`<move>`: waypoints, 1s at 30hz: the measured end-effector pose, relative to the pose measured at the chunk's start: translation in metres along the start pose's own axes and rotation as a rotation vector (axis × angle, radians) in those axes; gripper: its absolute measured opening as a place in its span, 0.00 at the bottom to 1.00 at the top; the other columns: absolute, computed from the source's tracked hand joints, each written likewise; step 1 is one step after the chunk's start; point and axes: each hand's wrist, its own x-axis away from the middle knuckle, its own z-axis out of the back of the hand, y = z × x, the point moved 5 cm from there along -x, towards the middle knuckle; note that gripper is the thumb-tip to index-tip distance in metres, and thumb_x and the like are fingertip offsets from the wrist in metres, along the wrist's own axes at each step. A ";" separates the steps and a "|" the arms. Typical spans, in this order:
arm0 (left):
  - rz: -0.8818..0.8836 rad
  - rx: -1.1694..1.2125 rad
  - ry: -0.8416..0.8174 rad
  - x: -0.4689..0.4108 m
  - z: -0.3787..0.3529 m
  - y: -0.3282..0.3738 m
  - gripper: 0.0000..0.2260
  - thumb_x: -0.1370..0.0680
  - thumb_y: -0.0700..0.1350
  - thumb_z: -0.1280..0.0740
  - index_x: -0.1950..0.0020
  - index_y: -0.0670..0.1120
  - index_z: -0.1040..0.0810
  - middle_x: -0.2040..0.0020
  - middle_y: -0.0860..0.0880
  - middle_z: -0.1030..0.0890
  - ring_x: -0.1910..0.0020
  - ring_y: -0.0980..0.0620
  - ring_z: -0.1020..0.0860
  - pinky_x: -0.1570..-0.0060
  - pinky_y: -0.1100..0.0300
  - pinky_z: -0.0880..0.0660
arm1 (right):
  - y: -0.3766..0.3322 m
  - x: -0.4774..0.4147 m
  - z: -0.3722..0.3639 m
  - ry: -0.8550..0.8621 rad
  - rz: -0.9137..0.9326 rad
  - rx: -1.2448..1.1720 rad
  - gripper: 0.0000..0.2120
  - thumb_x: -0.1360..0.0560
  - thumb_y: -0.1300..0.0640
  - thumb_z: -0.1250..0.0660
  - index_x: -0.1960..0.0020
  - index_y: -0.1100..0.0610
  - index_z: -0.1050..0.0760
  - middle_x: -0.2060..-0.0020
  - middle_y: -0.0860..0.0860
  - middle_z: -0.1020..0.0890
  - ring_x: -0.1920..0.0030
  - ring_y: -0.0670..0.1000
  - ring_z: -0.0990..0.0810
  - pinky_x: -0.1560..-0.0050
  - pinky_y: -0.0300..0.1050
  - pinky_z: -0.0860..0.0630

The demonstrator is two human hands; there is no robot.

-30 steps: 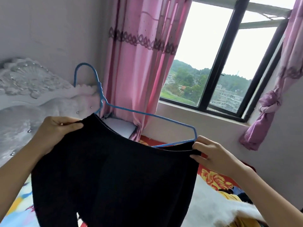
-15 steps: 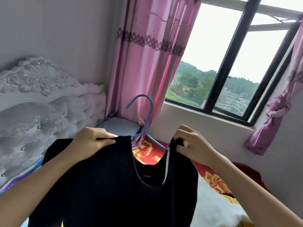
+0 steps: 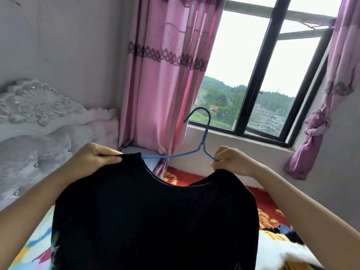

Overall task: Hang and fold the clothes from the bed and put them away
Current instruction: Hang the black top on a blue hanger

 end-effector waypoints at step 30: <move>0.341 -0.031 0.357 0.214 0.100 0.031 0.07 0.31 0.40 0.30 0.59 0.50 0.14 0.60 0.44 0.15 0.63 0.53 0.18 0.62 0.70 0.24 | -0.133 -0.026 -0.064 0.042 0.454 -0.633 0.17 0.24 0.59 0.34 0.72 0.52 0.26 0.77 0.43 0.36 0.76 0.42 0.39 0.72 0.34 0.42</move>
